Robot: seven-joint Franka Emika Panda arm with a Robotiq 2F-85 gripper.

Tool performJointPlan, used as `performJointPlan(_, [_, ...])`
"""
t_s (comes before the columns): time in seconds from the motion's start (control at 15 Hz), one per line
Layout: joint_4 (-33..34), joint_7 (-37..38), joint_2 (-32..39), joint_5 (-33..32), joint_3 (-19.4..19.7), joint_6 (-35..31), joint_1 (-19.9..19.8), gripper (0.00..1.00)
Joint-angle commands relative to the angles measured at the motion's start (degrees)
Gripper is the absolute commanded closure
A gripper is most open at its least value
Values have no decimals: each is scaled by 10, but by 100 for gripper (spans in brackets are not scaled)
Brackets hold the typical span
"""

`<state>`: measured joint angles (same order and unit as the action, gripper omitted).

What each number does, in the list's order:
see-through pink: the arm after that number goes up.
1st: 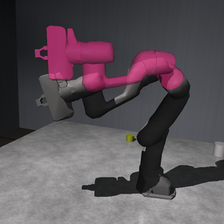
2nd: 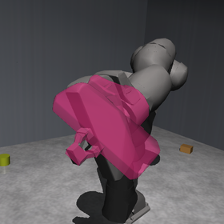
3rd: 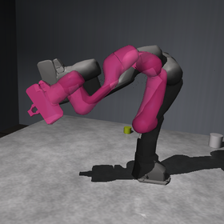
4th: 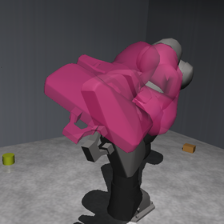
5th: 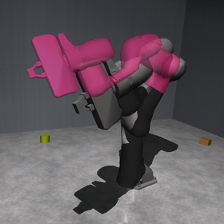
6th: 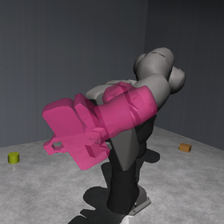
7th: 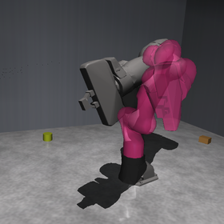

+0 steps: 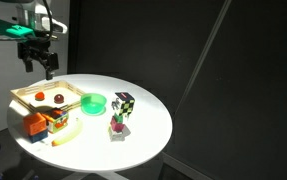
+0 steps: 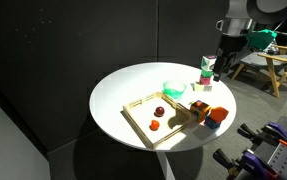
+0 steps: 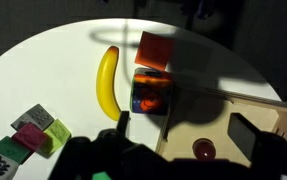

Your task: Pick up the block with the number nine on it and put it on the table close to the tray

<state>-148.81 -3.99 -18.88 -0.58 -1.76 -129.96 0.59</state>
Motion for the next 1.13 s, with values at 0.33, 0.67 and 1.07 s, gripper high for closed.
performJointPlan(0.33, [4,-4,-62,26,7,50,19,0])
performJointPlan(0.67, [2,0,-63,14,3,56,19,0])
performJointPlan(1.07, [2,-1,-70,16,3,65,20,0])
